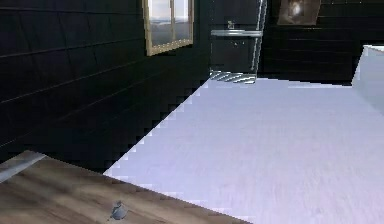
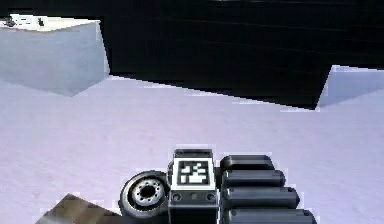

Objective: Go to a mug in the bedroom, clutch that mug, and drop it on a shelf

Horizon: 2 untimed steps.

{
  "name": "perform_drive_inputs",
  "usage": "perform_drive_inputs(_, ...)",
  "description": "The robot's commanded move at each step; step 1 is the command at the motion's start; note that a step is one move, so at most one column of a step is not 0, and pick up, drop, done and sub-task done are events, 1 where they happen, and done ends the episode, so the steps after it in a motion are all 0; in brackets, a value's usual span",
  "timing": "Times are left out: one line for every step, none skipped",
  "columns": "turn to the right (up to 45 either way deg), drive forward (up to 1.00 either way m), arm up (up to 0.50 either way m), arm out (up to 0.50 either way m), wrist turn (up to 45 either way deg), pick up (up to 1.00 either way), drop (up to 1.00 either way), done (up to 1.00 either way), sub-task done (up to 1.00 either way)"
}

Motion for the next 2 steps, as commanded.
perform_drive_inputs(9.0,0.0,0.0,0.0,0.0,0.0,0.0,0.0,0.0)
perform_drive_inputs(-18.0,0.0,0.0,0.0,0.0,0.0,0.0,0.0,0.0)
